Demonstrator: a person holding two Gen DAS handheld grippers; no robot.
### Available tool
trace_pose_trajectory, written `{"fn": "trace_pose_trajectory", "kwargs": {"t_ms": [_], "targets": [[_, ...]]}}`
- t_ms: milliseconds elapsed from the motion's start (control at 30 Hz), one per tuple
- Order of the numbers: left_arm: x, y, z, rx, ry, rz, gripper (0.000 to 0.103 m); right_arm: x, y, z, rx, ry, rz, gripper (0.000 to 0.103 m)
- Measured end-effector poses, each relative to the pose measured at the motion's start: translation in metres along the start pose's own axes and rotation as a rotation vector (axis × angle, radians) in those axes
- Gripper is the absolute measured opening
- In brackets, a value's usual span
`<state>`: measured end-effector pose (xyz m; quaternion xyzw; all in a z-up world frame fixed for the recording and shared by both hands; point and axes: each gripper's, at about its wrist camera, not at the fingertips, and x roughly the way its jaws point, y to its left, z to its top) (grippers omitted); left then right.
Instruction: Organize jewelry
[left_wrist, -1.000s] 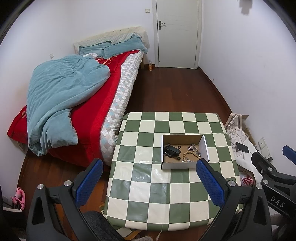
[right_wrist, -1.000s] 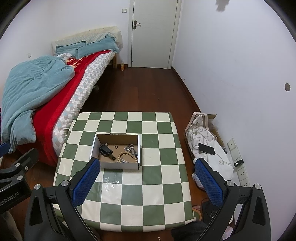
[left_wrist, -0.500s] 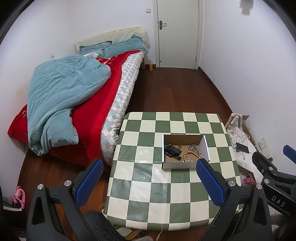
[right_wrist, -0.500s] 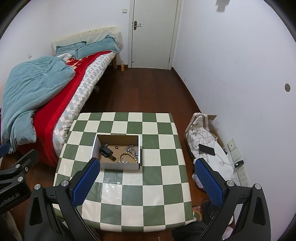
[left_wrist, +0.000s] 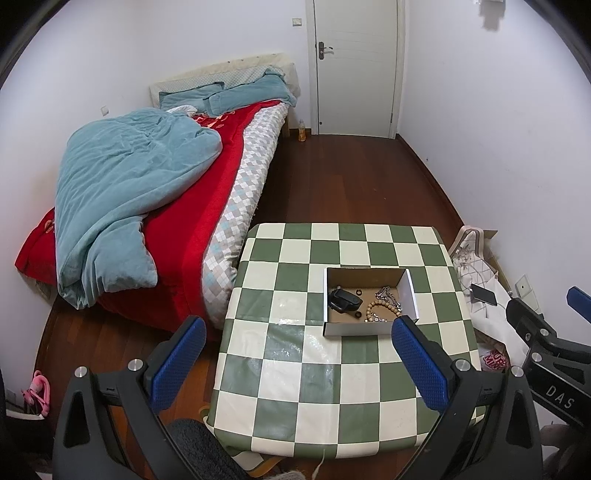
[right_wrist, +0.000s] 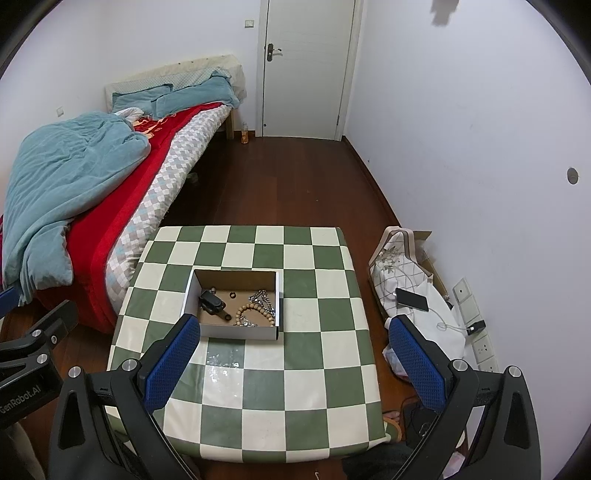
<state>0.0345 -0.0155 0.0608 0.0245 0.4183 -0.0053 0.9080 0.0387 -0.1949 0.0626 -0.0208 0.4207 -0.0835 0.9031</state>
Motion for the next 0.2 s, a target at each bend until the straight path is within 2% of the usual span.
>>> {"fn": "trace_pose_trajectory", "kwargs": {"t_ms": [200], "targets": [[-0.0025,-0.001,0.0007,-0.007,-0.009,0.0,0.103,-0.0001,-0.0007,0.0,-0.001,0.001,0.001,0.103]]}}
